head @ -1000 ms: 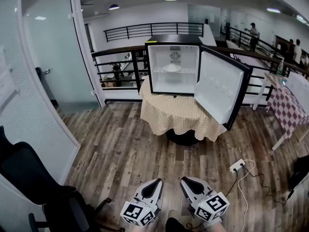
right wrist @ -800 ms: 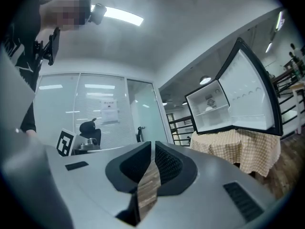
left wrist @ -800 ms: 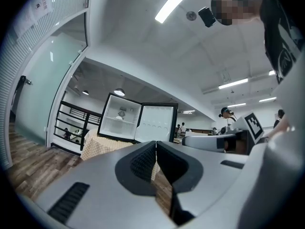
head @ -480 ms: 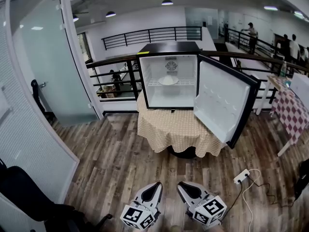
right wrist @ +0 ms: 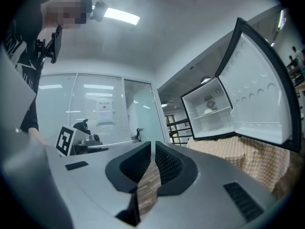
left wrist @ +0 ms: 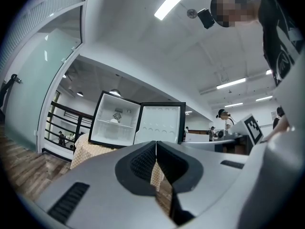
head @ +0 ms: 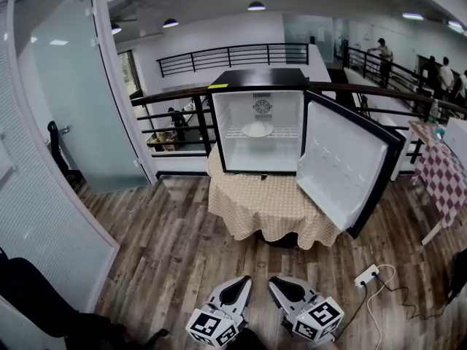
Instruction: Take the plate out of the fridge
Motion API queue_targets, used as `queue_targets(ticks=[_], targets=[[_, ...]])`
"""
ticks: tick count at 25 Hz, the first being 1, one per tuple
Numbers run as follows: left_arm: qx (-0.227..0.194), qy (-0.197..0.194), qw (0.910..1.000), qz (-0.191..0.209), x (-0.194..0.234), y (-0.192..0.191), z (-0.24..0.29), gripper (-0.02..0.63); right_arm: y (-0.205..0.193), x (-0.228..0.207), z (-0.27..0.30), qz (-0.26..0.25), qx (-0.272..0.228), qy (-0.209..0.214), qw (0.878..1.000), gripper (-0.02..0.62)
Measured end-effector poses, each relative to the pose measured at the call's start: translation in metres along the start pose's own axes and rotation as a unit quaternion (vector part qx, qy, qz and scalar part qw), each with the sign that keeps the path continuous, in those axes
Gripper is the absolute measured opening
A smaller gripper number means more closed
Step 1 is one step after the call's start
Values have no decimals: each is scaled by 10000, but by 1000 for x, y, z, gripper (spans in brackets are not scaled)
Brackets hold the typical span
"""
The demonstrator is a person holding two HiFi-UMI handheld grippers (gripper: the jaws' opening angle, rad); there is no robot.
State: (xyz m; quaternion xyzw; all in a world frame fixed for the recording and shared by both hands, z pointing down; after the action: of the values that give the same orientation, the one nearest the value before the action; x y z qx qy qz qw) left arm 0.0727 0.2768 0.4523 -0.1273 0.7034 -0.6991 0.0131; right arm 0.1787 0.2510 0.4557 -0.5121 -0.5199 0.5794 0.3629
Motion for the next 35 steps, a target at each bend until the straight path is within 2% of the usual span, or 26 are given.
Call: queue_targets(ticks=[6,15,24,35], targets=[[-6,23,10000,-11,21,0,23,12,1,-19,24,-4,55,118,9999,48],[-44,-51,9999,-114,75,10,90,12,17,-81,82,-9,26,-31,10000,48],[-14,-286,9995,-106,132,29,167,12,42,-147,149,-21,-52,-229,9997,48],[58,-636,9979,-121,189,34,240,12,48,-208,213,74,-113,-513,9986,48]])
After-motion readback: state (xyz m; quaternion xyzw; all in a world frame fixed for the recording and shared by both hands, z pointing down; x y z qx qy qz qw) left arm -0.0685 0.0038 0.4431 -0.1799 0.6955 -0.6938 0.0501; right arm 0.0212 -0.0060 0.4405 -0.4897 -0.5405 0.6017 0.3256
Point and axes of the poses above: the fingertips, and each gripper's own axes: z forward along the fingers, x to its left, y out of its top, the point moved 4 cm from there along -z, backward along the fingers, and after that the axes turned 11 degrees about y, right-handed, at the moved point
